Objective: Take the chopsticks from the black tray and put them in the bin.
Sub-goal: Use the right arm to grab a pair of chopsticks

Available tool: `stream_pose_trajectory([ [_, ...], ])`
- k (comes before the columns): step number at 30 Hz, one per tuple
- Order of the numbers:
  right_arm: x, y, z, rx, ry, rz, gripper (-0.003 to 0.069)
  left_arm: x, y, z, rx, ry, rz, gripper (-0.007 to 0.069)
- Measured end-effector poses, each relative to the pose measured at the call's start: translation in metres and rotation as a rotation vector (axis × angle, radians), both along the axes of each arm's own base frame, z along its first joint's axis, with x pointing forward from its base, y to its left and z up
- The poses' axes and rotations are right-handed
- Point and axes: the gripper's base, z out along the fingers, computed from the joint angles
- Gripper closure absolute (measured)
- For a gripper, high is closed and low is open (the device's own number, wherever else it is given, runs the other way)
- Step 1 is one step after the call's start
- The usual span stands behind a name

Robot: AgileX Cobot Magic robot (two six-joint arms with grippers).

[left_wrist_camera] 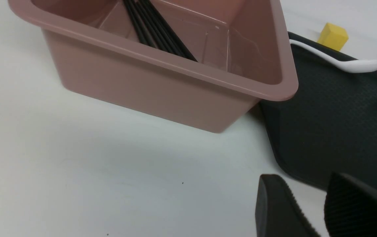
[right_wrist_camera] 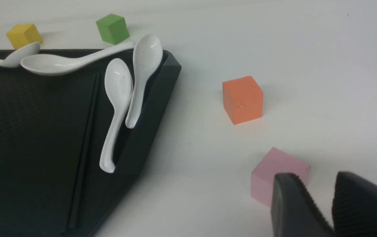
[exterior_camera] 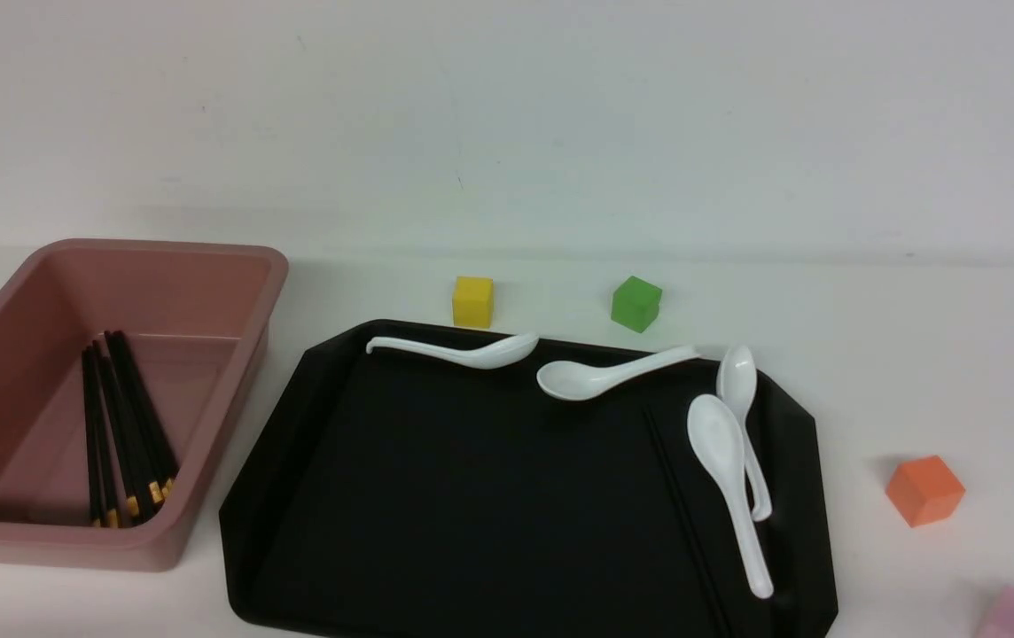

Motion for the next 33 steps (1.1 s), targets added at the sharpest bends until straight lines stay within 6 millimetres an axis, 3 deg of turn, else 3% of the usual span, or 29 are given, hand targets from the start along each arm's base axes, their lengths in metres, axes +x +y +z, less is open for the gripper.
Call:
stream_pose_trajectory([
  [15,0.0,0.0,0.001,0.004,-0.008,-0.004,0.0431,0.0,0.0,0.0,0.0,0.0,0.0,0.0386],
  [19,0.0,0.005,0.001,0.265,-0.008,-0.025,0.0428,0.0,0.0,0.0,0.0,0.0,0.0,0.0386],
  [23,0.0,0.013,0.003,0.711,0.027,-0.057,0.0426,0.0,0.0,0.0,0.0,0.0,0.0,0.0386],
  [25,0.0,0.015,0.004,0.81,0.041,-0.059,0.0425,0.0,0.0,0.0,0.0,0.0,0.0,0.0386],
  [33,0.0,0.017,0.009,0.869,0.033,-0.047,0.0423,0.0,0.0,0.0,0.0,0.0,0.0,0.0386],
])
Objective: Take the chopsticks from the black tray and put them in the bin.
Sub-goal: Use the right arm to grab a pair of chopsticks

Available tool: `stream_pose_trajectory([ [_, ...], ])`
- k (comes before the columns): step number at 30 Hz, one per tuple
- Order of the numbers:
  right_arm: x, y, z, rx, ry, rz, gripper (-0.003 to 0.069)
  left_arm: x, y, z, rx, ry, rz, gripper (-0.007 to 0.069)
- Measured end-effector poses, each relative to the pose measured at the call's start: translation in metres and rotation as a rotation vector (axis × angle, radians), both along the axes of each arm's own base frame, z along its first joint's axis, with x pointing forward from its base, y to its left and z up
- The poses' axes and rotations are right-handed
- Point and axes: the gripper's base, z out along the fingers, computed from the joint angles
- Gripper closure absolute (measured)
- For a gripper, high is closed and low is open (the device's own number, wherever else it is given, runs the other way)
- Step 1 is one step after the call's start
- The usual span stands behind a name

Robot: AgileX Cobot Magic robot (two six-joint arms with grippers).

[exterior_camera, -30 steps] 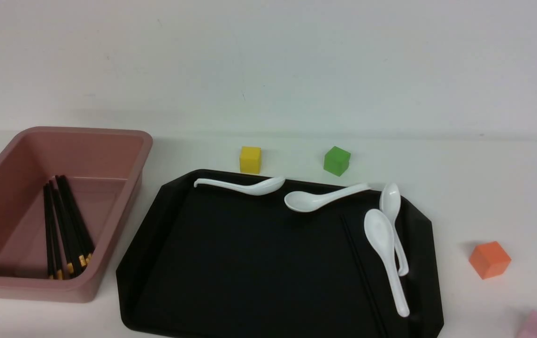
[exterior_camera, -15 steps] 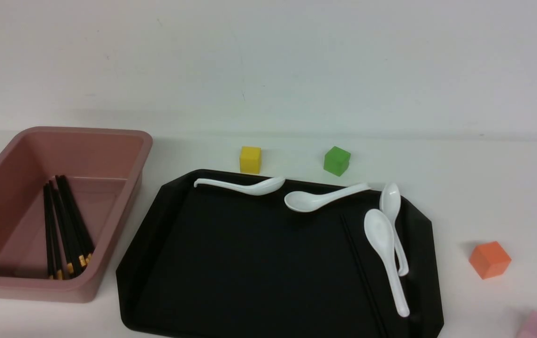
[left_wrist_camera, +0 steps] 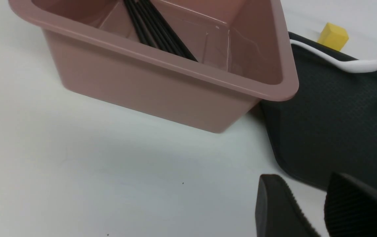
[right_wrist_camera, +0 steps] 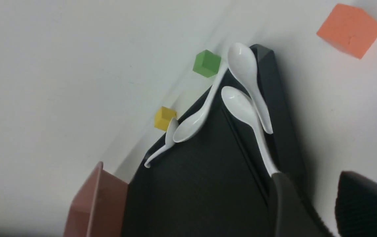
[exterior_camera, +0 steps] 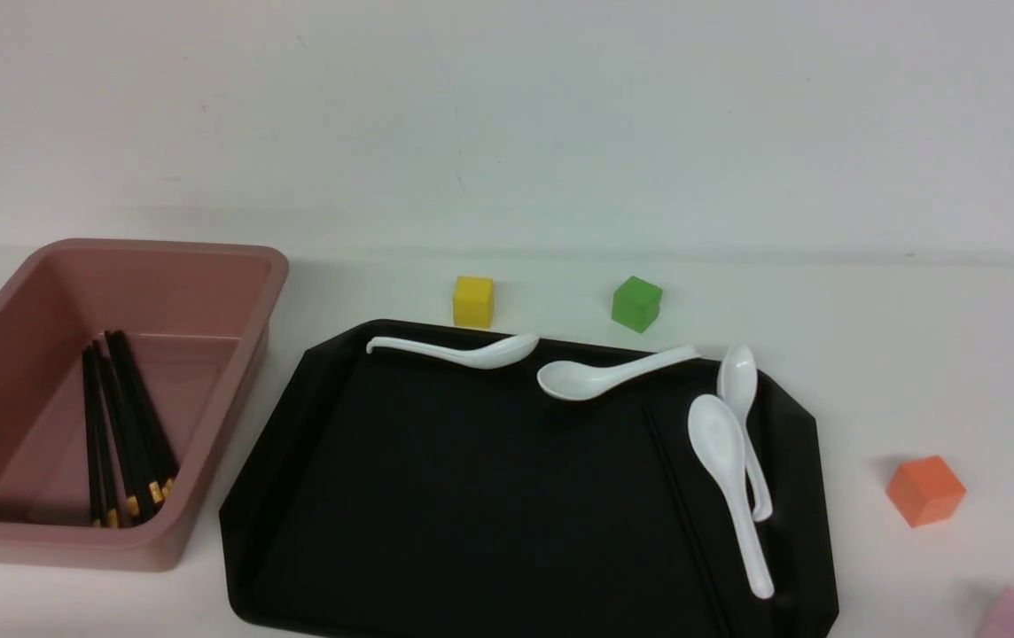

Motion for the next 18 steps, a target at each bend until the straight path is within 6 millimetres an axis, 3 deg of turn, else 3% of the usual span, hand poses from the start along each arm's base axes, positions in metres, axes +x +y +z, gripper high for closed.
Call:
stream_pose_trajectory([
  [4,-0.004,0.0,0.03,-0.102,-0.104,0.024,0.0455,0.0,0.0,0.0,0.0,0.0,0.0,0.0386],
  [8,-0.005,0.0,0.083,-0.358,-0.172,0.067,0.0578,0.0,0.0,0.0,0.0,0.0,0.0,0.0386],
  [12,0.017,-0.001,0.11,-0.601,0.077,0.187,0.0667,0.0,0.0,0.0,0.0,0.0,0.0,0.0386],
  [15,0.038,-0.001,0.11,-0.663,0.297,0.275,0.0668,0.0,0.0,0.0,0.0,0.0,0.0,0.0386],
  [18,0.072,0.003,0.098,-0.657,0.518,0.417,0.0659,0.0,0.0,0.0,0.0,0.0,0.0,0.0386],
])
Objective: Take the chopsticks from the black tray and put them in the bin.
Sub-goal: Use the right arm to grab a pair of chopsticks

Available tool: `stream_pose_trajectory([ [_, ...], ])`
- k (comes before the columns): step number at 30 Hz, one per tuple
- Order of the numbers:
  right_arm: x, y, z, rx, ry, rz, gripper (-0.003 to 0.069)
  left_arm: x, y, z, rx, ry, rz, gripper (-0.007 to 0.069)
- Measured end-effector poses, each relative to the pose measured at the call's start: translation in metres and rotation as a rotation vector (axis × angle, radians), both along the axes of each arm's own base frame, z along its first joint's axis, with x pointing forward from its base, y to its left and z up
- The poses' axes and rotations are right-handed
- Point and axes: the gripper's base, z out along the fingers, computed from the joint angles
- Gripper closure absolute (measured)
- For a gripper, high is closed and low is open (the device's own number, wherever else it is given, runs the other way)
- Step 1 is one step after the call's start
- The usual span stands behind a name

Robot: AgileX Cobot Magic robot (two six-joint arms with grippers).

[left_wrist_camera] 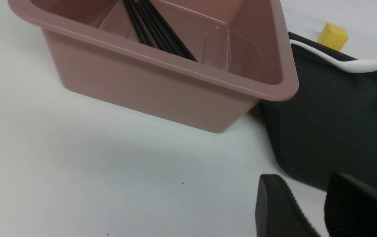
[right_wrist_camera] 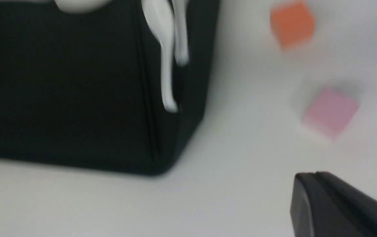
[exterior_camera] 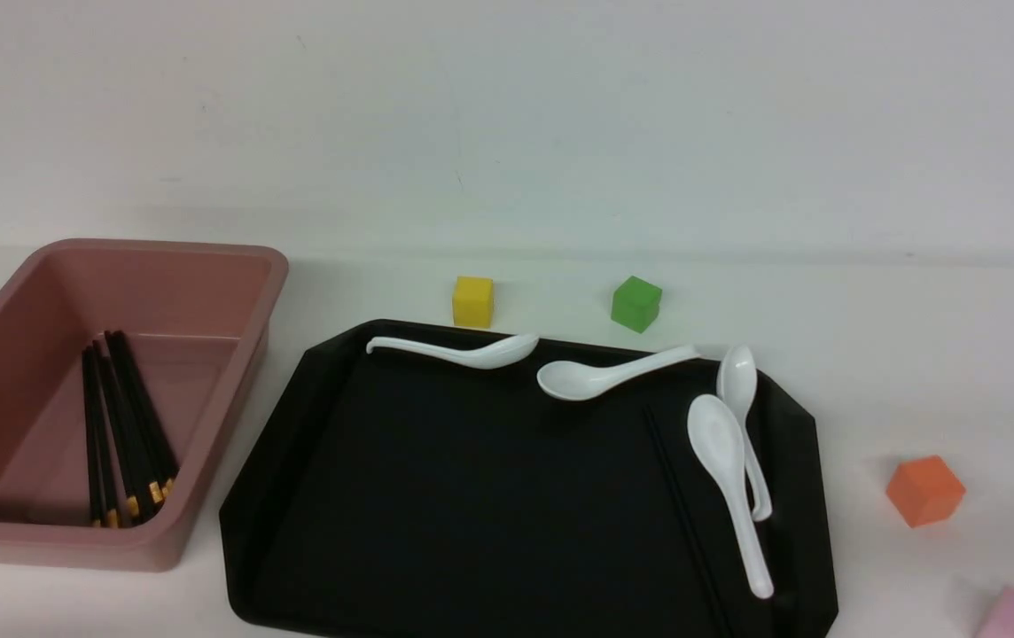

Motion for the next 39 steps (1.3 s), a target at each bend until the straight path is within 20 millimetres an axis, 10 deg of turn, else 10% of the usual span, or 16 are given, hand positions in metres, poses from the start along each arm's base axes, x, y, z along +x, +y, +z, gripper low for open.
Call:
stream_pose_trajectory([
  [10,0.073,0.075,-0.06,0.256,0.296,0.488,0.0521,0.0,0.0,0.0,0.0,0.0,0.0,0.0386],
  [20,0.134,0.156,-0.09,-0.117,0.431,0.542,0.0389,0.0,0.0,0.0,0.0,0.0,0.0,0.0386],
  [39,0.166,0.166,-0.126,-0.319,0.433,0.367,0.0268,0.0,0.0,0.0,0.0,0.0,0.0,0.0386],
])
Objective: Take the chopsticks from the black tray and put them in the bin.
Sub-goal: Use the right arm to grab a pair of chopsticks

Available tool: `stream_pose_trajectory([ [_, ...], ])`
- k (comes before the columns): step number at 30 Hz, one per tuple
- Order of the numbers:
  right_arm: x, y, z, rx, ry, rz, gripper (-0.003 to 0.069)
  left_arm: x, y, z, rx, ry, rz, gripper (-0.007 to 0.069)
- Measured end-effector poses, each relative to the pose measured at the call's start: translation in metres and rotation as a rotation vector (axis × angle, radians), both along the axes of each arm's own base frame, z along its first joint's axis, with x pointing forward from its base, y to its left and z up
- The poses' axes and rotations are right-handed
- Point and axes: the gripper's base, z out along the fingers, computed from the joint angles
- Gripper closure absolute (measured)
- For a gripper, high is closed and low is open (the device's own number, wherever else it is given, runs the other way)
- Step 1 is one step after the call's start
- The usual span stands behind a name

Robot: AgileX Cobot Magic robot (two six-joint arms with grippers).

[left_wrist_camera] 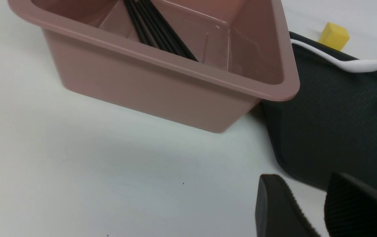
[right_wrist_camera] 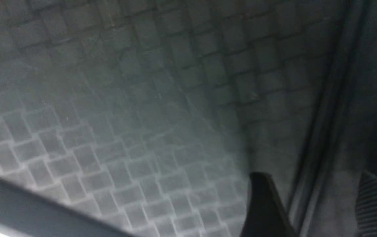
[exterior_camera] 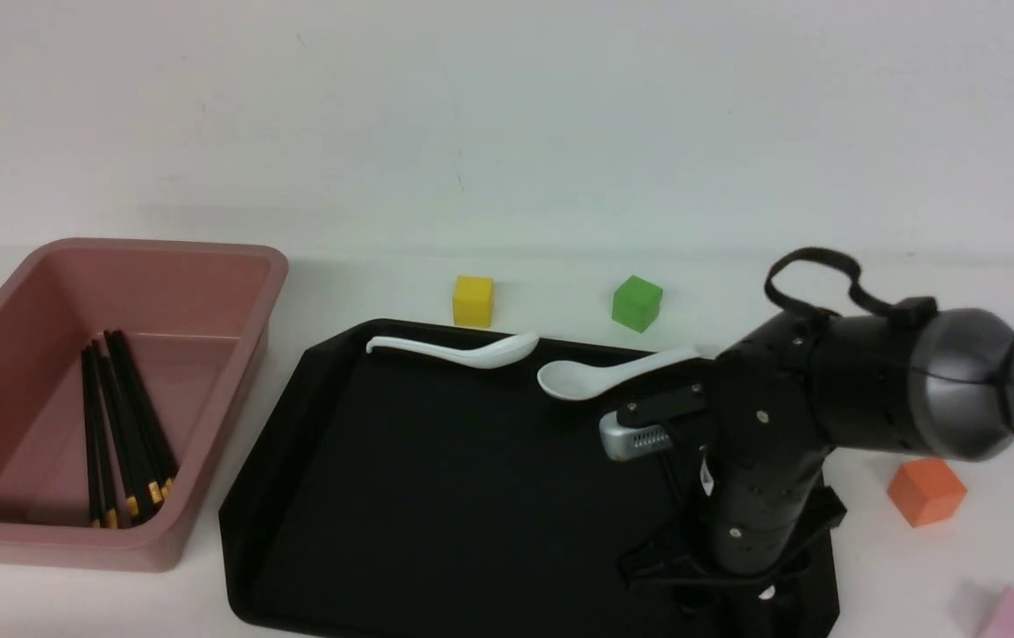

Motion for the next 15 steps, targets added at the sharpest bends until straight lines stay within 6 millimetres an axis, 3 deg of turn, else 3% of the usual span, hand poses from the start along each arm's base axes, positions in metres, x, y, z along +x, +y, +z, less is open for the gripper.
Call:
stream_pose_trajectory([
  [9,0.0036,0.002,-0.0082,0.001,0.016,-0.014,0.0302,0.0,0.0,0.0,0.0,0.0,0.0,0.0386],
  [13,0.0027,0.002,-0.0084,0.002,0.027,-0.018,0.0428,0.0,0.0,0.0,0.0,0.0,0.0,0.0386],
  [14,0.0022,0.0019,-0.0084,0.0,0.032,-0.017,0.0508,0.0,0.0,0.0,0.0,0.0,0.0,0.0386],
  [15,0.0021,0.0018,-0.0084,-0.001,0.033,-0.015,0.0542,0.0,0.0,0.0,0.0,0.0,0.0,0.0386],
])
